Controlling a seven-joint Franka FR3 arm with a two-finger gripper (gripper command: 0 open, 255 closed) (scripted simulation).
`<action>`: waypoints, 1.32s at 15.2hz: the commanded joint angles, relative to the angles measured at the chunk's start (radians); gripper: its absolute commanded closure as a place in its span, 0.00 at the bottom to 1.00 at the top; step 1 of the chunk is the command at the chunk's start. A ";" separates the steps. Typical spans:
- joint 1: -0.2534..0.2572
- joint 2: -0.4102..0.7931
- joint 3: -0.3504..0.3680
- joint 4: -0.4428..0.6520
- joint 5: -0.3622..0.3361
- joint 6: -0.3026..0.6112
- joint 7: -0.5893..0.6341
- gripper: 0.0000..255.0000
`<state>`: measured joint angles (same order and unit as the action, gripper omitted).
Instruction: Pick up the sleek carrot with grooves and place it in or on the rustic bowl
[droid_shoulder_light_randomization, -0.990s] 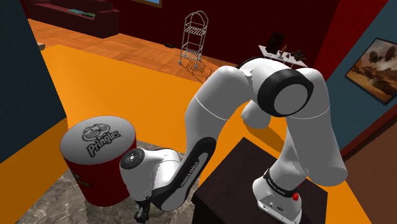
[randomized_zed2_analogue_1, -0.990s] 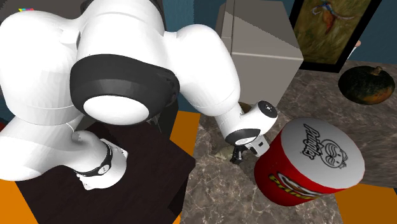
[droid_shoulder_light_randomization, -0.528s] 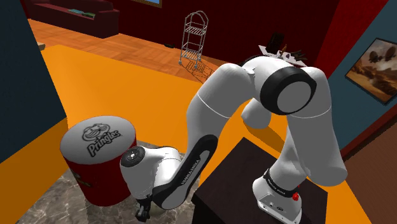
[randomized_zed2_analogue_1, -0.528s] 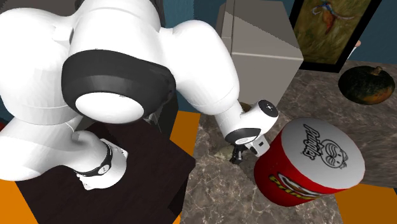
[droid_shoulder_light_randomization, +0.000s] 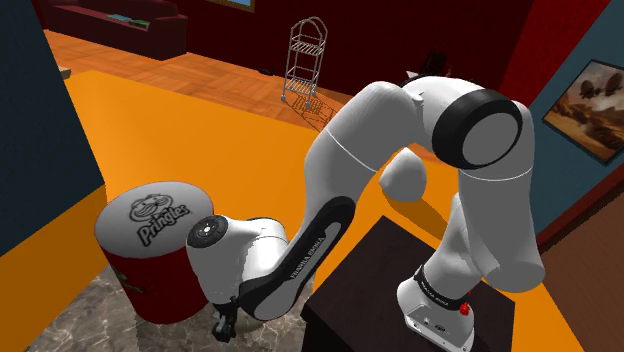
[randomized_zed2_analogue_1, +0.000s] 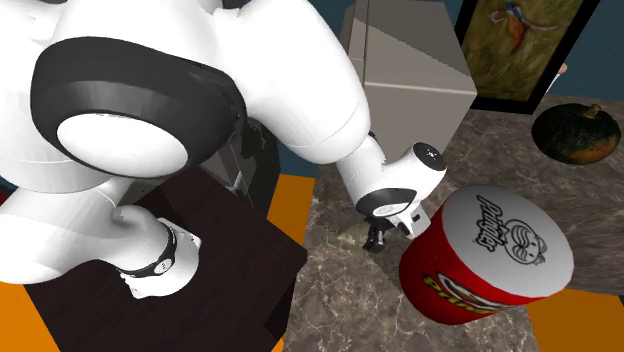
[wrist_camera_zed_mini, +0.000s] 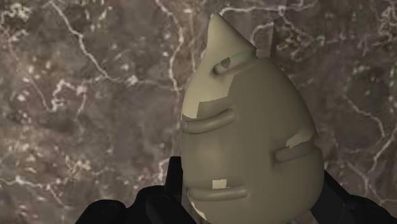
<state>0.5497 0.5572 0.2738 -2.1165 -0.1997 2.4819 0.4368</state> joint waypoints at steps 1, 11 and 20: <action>-0.008 -0.030 0.007 -0.005 0.010 -0.019 -0.007 1.00; -0.034 -0.147 0.042 -0.020 0.057 -0.118 -0.035 1.00; -0.012 -0.179 0.068 0.037 0.079 -0.206 -0.010 1.00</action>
<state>0.5220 0.3648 0.3368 -2.1012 -0.1179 2.2851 0.4068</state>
